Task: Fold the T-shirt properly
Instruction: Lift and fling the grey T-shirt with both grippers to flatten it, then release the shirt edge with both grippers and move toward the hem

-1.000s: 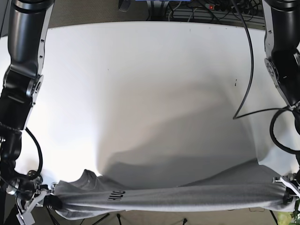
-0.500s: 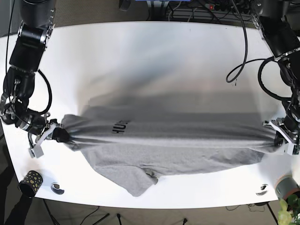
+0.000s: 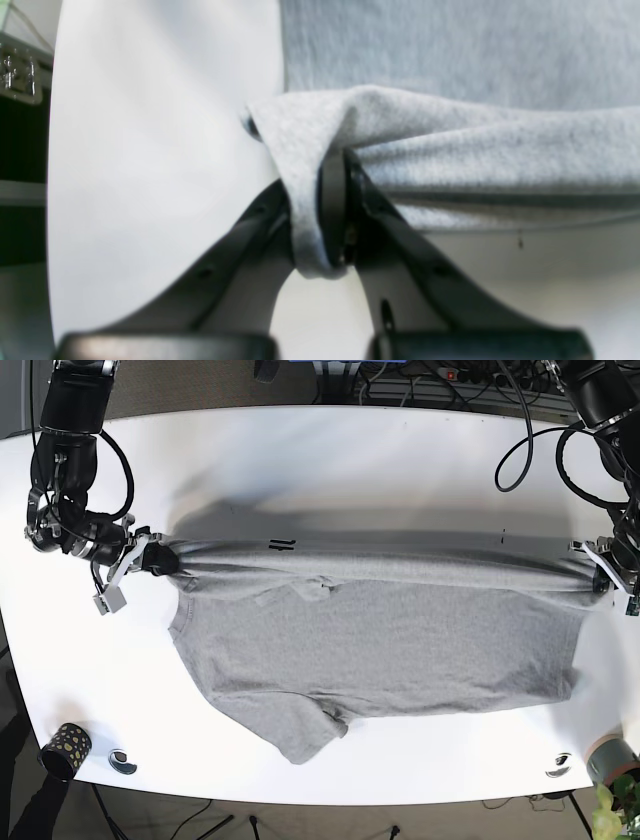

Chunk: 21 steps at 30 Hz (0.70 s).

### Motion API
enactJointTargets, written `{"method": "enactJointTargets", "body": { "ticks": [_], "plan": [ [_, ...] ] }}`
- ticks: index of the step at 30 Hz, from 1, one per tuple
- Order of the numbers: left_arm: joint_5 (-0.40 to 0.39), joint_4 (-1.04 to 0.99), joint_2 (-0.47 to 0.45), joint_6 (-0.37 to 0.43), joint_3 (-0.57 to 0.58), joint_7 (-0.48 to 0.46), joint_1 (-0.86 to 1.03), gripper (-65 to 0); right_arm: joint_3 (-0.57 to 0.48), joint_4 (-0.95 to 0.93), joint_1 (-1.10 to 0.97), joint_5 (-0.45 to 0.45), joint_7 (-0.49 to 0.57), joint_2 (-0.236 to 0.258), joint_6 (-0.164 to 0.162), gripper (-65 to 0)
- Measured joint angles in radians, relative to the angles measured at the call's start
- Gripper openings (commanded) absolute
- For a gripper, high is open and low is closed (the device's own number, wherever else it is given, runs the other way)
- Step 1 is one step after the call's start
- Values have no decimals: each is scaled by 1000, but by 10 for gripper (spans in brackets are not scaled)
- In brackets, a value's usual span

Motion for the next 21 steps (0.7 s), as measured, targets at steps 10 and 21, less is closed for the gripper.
{"method": "enactJointTargets", "body": {
  "ticks": [10,21],
  "plan": [
    [9,-62,-3,-3,-2,-8,11,-646,-6,5,-54,0,3,-32,-2,-650],
    [19,-274,-31,-5,4,-9,5,-375,-5,5,-94,-8,-21,-24,-11,-438]
  ]
}}
